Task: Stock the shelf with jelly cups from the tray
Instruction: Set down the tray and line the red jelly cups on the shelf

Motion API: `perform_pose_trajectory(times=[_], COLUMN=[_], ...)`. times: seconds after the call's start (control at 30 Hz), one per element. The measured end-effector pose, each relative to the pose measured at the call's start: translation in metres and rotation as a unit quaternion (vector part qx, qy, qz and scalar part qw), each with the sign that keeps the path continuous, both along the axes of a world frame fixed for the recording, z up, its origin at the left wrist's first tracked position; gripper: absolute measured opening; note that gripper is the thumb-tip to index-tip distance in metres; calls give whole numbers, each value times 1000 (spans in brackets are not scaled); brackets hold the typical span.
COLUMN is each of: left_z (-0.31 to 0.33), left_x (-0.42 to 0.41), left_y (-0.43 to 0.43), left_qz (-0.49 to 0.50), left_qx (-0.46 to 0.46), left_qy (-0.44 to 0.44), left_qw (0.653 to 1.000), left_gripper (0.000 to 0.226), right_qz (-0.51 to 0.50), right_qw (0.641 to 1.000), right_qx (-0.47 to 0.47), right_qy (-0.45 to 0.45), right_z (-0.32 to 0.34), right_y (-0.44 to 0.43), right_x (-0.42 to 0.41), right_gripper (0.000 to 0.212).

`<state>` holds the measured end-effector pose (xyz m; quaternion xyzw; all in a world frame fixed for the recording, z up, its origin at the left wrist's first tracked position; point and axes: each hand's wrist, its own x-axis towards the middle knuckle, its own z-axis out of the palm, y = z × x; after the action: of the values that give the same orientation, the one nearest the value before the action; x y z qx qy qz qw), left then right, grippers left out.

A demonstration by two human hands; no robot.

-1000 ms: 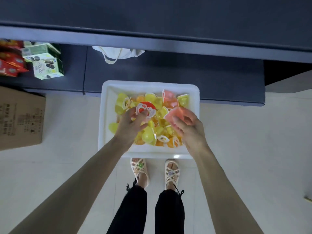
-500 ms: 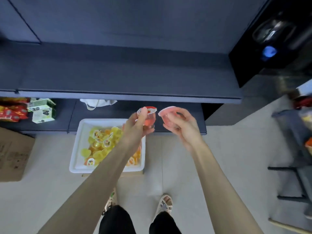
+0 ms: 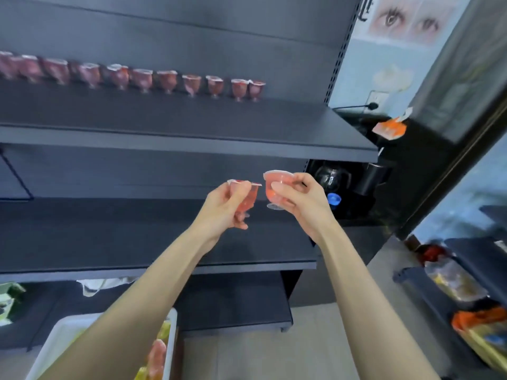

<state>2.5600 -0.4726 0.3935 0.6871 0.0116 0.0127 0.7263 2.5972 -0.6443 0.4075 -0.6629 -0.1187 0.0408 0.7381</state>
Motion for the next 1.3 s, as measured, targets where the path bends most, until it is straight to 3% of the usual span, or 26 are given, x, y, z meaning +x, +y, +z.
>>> perform_pose_trajectory(times=[0.13, 0.3, 0.5, 0.67, 0.93, 1.3], left_z=[36, 72, 96, 99, 101, 81], left_x=[59, 150, 262, 341, 417, 466], left_y=[-8, -8, -3, -3, -17, -34], left_qz=[-12, -24, 0, 15, 49, 85], left_qx=[-10, 13, 112, 183, 372, 486], left_qy=[-59, -99, -153, -144, -176, -200], left_qw=[998, 995, 982, 972, 910, 846], left_gripper=[21, 37, 41, 57, 59, 51], right_qz=[-2, -34, -92, -125, -107, -56], right_qw=[998, 993, 977, 963, 928, 887], right_qx=[-34, -55, -129, -199, -323, -417], right_qy=[-53, -103, -140, -129, -154, -193], right_z=[36, 72, 92, 92, 93, 78], right_y=[-15, -23, -29, -36, -38, -41], right_x=[57, 139, 241, 318, 403, 479], right_gripper=[33, 20, 27, 31, 37, 37])
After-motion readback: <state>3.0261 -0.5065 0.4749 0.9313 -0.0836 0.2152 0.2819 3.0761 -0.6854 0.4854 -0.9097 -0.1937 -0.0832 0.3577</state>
